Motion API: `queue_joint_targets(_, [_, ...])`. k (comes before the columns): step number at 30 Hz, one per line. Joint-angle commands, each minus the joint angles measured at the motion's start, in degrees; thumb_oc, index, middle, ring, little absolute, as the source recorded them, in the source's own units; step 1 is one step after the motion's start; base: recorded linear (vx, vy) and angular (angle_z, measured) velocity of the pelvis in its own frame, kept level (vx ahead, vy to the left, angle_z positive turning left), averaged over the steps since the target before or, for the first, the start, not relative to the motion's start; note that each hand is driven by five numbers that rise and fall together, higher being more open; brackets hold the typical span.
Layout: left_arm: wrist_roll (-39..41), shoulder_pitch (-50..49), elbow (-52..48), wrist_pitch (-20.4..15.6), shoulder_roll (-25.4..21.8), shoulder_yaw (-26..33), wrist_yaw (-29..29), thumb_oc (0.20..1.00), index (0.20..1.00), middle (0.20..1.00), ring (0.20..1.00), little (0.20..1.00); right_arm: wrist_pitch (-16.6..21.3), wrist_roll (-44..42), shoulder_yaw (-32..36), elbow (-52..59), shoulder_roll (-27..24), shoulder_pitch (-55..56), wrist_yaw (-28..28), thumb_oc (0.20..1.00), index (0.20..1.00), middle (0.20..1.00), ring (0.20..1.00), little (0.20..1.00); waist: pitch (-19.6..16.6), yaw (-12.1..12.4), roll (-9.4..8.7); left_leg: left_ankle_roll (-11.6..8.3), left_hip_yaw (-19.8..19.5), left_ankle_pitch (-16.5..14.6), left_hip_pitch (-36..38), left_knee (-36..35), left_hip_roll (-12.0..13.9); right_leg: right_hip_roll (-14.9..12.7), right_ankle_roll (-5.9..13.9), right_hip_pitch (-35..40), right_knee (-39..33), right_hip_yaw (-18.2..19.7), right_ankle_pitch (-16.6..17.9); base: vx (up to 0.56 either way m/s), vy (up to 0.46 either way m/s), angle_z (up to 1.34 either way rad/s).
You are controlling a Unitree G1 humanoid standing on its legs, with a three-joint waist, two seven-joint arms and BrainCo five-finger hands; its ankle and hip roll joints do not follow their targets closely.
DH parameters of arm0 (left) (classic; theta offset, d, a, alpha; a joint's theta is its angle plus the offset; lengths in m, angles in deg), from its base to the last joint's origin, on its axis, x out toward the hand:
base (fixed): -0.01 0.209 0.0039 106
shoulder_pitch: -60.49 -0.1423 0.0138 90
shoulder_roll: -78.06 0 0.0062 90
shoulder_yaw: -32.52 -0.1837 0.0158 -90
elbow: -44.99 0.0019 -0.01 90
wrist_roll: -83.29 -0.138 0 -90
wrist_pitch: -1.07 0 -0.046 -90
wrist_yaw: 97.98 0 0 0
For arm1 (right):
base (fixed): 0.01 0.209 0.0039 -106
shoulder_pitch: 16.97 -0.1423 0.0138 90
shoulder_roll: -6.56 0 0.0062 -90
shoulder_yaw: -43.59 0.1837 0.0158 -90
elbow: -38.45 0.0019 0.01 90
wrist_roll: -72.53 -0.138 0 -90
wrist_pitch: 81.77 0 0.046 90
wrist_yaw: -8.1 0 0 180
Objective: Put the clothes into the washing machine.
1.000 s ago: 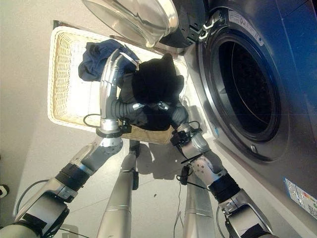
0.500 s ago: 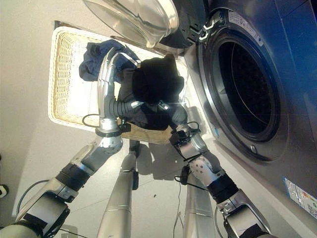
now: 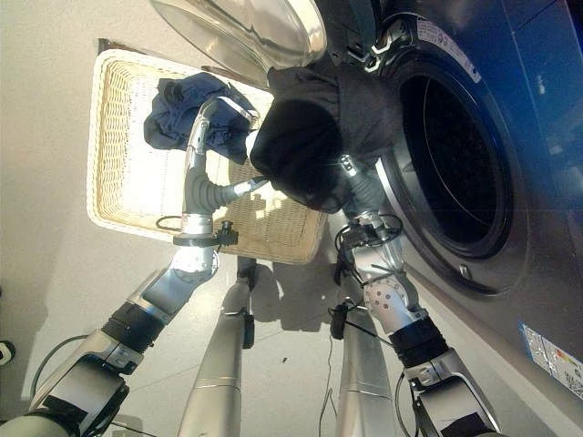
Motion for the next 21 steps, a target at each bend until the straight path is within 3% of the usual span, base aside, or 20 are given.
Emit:
queue_joint_targets(1, [3.45, 0.05, -1.92, -5.18, 0.74, 3.76, 0.28, 1.000, 1.000, 1.000, 1.000, 1.000, 4.61, -1.07, 2.02, 6.90, -1.25, -0.22, -1.60, 0.200, 0.200, 0.200, 0.200, 0.200, 0.37, -1.13, 2.17, 5.57, 0.65, 2.12, -1.36, -0.71, -7.69, 4.44, 5.44, 1.67, -0.89, -4.77, 2.11, 0.00, 0.000, 0.00])
queue_joint_targets(6, [11.76, -1.23, 0.41, -7.29, 2.14, 5.12, -2.16, 1.000, 1.000, 1.000, 1.000, 1.000, 5.80, -1.94, 5.45, 3.76, -1.93, 0.60, 0.15, 0.200, 0.200, 0.200, 0.200, 0.200, 0.37, -1.41, 2.13, 5.61, 0.89, 1.93, -1.44, -0.75, -7.55, 4.53, 5.57, 1.60, -0.84, -4.60, 2.05, 0.00, 0.000, 0.00])
queue_joint_targets(10, [12.26, -1.22, 3.92, -6.94, 2.23, 5.35, -0.36, 1.000, 1.000, 1.000, 1.000, 1.000, 5.10, -3.91, 7.20, -0.17, -2.91, 0.04, 1.55, 0.200, 0.200, 0.200, 0.200, 0.200, 0.37, -1.47, 2.15, 5.50, 0.98, 1.79, -1.39, -0.67, -7.53, 4.59, 5.65, 1.68, -0.91, -4.56, 2.08, 0.00, 0.000, 0.00])
queue_joint_targets(21, [15.87, 3.96, 19.68, -4.49, 0.34, 2.41, 2.55, 1.000, 1.000, 1.000, 1.000, 1.000, -0.19, -14.92, 6.16, -27.47, -8.58, -6.44, 2.79, 0.200, 0.200, 0.200, 0.200, 0.200, 0.37, -1.17, 2.60, 4.97, 1.50, 2.11, -1.92, -1.06, -6.93, 4.78, 5.35, 1.15, -0.97, -4.86, 2.15, 0.00, 0.000, 0.00])
